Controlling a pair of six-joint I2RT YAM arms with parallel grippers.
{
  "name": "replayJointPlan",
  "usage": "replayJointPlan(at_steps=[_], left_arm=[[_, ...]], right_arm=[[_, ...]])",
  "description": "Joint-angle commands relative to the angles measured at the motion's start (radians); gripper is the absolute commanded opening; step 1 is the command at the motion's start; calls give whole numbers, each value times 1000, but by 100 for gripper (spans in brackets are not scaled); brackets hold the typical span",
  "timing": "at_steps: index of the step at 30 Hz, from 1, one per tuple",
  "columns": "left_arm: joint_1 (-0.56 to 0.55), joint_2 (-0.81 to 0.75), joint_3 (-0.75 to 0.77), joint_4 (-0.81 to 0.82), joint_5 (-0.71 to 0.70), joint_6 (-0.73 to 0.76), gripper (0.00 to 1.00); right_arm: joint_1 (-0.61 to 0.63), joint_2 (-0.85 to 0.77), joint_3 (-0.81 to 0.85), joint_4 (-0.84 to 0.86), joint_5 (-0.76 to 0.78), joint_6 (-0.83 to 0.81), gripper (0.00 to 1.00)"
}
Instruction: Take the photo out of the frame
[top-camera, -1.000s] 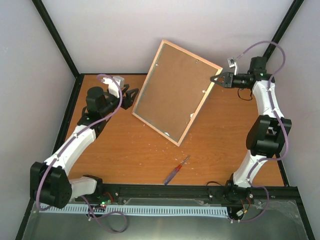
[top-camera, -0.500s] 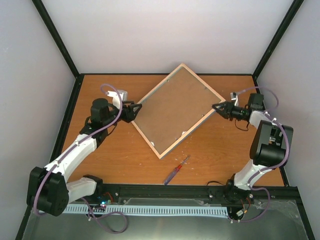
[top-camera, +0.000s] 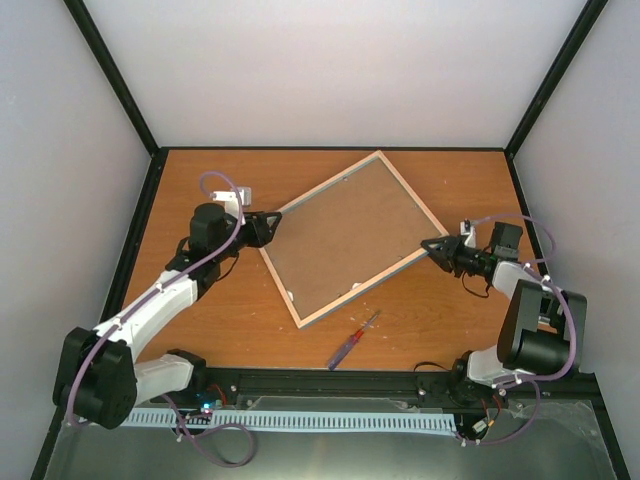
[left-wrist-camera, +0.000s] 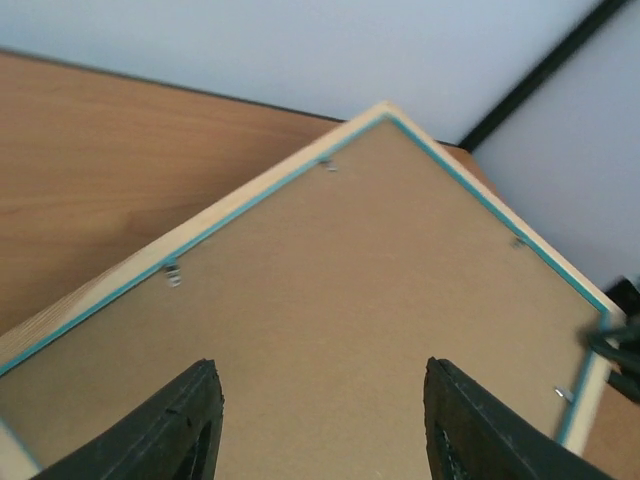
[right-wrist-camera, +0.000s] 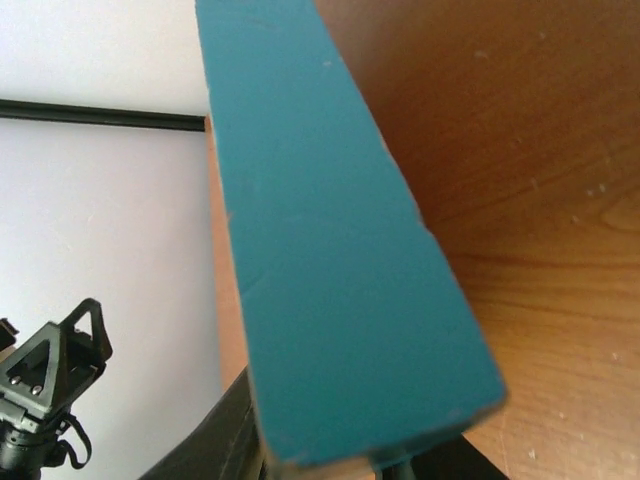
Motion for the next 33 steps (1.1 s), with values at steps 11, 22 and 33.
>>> replayJointPlan(at_steps=[11, 22, 33], left_arm=[[-5, 81, -25, -41, -160, -200, 56], [-5, 123, -19, -77, -176, -209, 56], [-13, 276, 139, -442, -183, -337, 52]], right_arm=[[-4, 7, -56, -85, 353, -139, 39], [-5, 28, -8, -171, 385, -150, 52], [10, 73, 360, -637, 170, -703, 58]])
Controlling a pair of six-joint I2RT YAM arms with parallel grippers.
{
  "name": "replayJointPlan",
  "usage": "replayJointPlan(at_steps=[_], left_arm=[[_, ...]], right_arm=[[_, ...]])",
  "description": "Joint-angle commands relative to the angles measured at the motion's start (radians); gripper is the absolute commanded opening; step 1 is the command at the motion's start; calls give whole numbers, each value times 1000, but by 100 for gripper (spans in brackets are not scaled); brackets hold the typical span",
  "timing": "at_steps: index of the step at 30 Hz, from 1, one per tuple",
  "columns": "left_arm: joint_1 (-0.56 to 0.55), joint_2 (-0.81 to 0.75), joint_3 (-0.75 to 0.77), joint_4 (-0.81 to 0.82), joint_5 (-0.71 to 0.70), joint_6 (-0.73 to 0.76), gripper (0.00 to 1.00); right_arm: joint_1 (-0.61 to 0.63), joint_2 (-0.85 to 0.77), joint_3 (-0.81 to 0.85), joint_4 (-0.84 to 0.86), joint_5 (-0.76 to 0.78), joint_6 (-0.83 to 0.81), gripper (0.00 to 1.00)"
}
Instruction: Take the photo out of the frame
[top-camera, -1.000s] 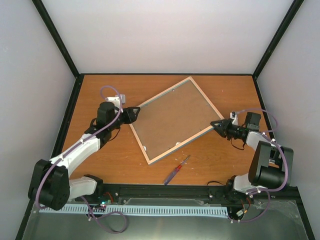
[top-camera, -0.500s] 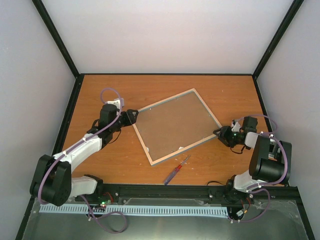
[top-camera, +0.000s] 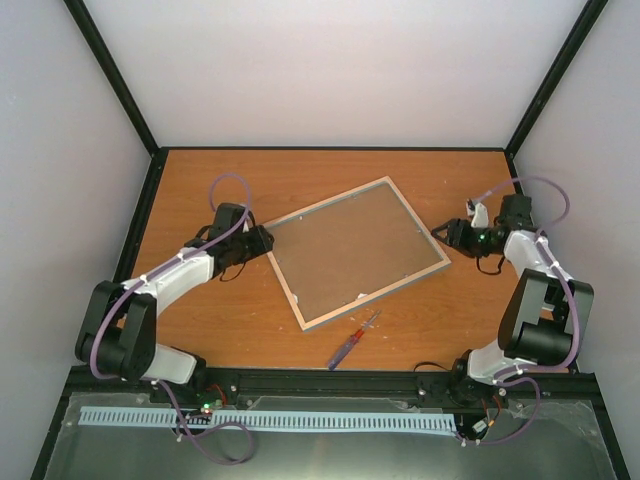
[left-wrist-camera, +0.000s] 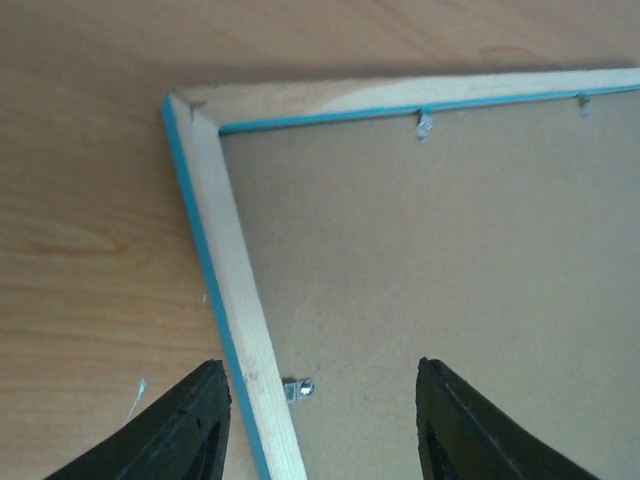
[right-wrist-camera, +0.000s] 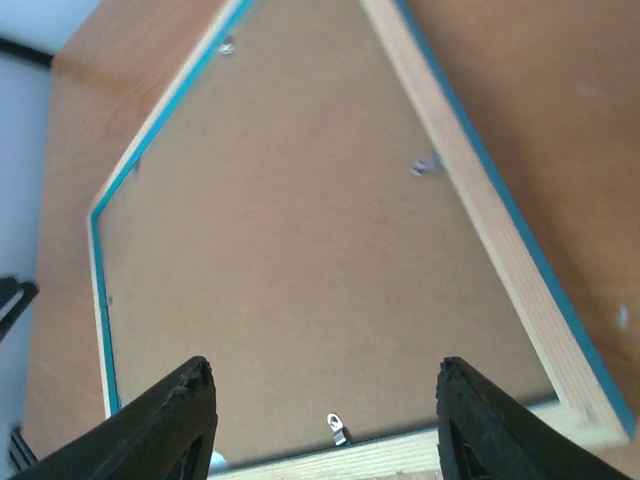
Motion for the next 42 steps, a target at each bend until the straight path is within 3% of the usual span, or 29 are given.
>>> replayJointPlan(at_steps=[1, 4, 10, 19, 28, 42], left_arm=[[-23, 37, 40, -112, 33, -68, 51], [-58, 71, 53, -127, 38, -87, 49], [-183, 159, 114, -232, -50, -138, 47], [-256, 255, 156, -318, -68, -155, 43], [-264, 58, 106, -364, -196, -215, 53], [-265, 223, 111, -307, -71, -168, 45]], right_arm=[[17, 37, 128, -274, -116, -383, 57], [18, -13, 97, -309, -110, -485, 56], [18, -196, 22, -192, -105, -461, 58], [18, -142, 20, -176, -190, -442, 60], [18, -143, 5, -179, -225, -463, 60], [17, -156, 28, -208, -237, -488, 60]])
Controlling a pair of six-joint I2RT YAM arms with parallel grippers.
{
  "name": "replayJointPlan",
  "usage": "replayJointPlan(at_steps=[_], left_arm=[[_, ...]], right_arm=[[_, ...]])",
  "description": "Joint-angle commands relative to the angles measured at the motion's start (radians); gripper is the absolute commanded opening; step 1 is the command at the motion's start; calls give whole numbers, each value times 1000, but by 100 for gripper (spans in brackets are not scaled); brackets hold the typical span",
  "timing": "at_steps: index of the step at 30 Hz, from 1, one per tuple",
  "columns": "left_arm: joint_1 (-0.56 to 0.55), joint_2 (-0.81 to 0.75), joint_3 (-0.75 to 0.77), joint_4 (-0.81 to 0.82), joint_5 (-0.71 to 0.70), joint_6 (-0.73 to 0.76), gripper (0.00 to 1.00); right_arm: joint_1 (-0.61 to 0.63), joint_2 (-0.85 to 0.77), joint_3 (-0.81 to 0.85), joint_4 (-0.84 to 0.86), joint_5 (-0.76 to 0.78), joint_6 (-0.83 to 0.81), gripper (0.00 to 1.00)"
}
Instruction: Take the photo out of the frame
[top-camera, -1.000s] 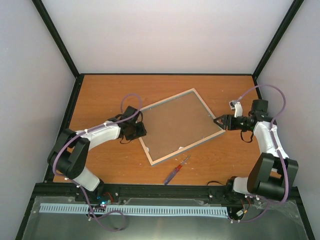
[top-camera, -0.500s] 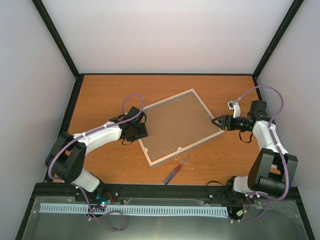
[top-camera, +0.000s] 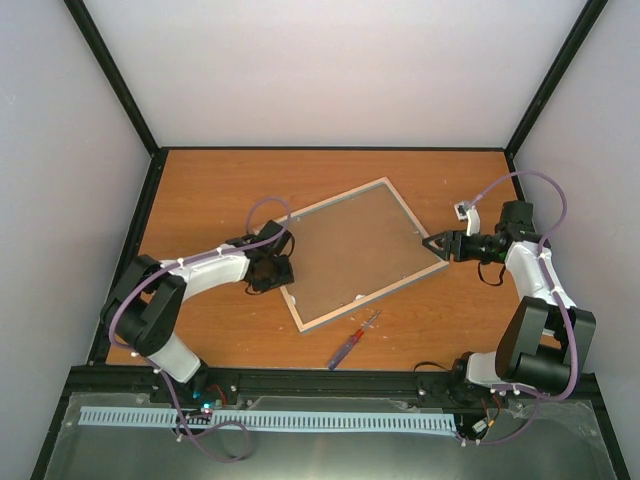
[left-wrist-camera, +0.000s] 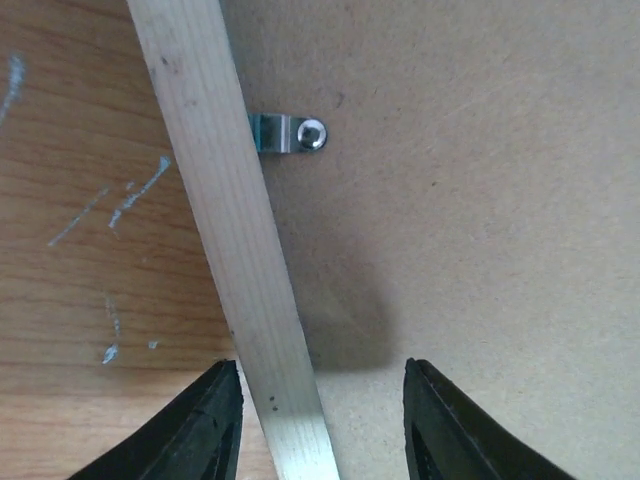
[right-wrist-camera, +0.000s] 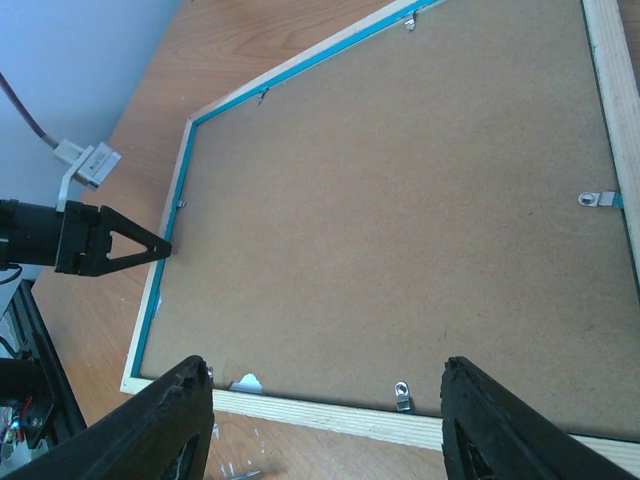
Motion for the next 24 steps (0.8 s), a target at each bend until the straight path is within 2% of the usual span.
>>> replayJointPlan(at_steps=[1, 5, 9, 15, 24], left_arm=[[-6, 58, 25, 6, 36, 31, 44], [-6, 87, 34, 30, 10, 75, 31], [-4, 114, 63, 86, -33, 197, 15], [15, 259, 193, 100, -66, 431, 8], [117, 261, 235, 158, 9, 467, 9]], right_arm=[[3, -10, 19, -19, -17, -29, 60], [2, 1, 22, -23, -14, -34, 60], [2, 5, 22, -24, -12, -38, 60], [2, 12, 27, -31, -9, -43, 60], [-6, 2, 23, -38, -2, -55, 60]])
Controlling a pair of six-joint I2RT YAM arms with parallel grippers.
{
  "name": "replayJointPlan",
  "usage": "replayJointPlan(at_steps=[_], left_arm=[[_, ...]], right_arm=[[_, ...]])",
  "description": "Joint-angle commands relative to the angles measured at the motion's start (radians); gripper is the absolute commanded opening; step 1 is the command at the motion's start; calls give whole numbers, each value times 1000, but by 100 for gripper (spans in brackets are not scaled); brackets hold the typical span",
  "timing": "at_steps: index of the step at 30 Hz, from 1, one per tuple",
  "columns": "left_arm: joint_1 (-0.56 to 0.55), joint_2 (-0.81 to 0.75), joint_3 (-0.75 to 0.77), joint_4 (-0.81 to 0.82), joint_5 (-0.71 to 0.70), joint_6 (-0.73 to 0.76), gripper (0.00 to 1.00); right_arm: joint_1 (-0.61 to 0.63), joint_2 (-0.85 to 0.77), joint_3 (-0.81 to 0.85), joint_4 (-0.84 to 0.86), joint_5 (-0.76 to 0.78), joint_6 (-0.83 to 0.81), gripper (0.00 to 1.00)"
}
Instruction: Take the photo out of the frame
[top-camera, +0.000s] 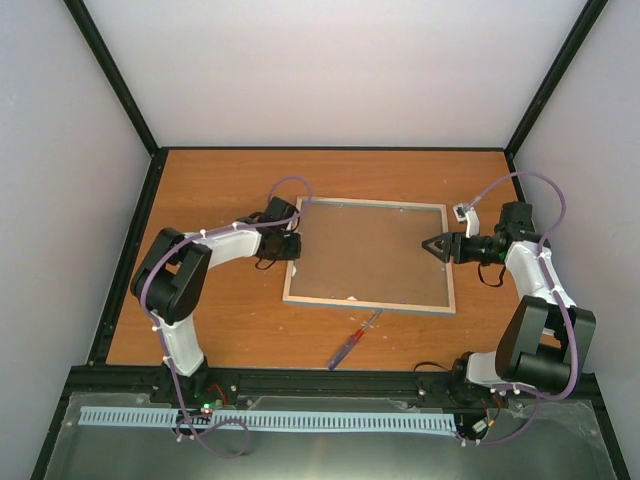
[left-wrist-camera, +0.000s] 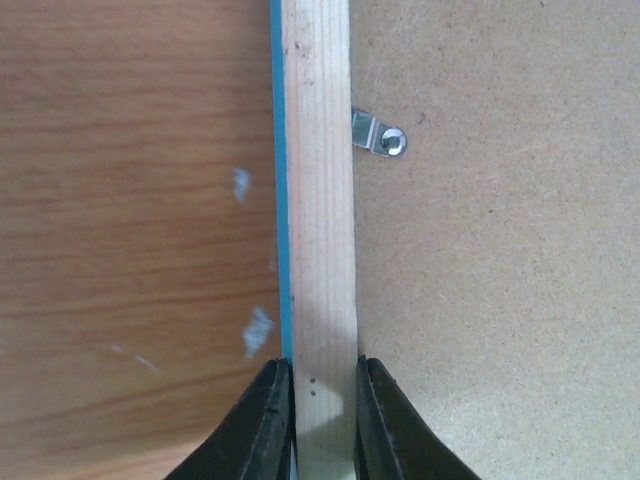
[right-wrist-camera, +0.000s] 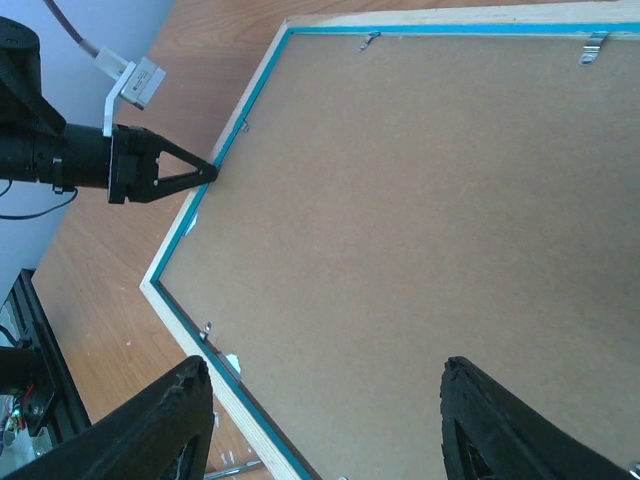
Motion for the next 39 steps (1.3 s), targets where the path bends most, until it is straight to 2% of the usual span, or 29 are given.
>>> replayJointPlan(at_steps=[1, 3, 4, 5, 7, 13, 19, 23, 29, 39], left_arm=[[40, 13, 34, 6, -1, 74, 12], [40, 12, 63, -29, 4, 77, 26], [40, 8, 84, -56, 25, 80, 37], [40, -1, 96, -78, 51, 91, 45], [27, -43, 93, -86, 70, 93, 52], [-110, -189, 85, -83, 110, 138, 52], [-309, -227, 89, -62, 273, 195, 51], [-424, -130, 170, -142, 268, 212, 49], [-563, 81, 373, -316, 129, 252, 47], [-615, 237, 500, -385, 85, 262, 38]], right_arm=[[-4, 2, 22, -5, -8, -21, 60], [-5, 12, 25, -9, -14, -22, 60], [-6, 16, 27, -14, -18, -24, 60], [-7, 21, 29, -17, -24, -28, 60], [-12, 28, 34, -25, -41, -41, 60], [-15, 35, 35, -24, -53, -47, 60], [-18, 58, 39, -31, -70, -51, 60], [-18, 57, 39, -32, -78, -51, 59], [-19, 50, 36, -33, -78, -54, 59], [-25, 57, 36, -43, -84, -63, 59]])
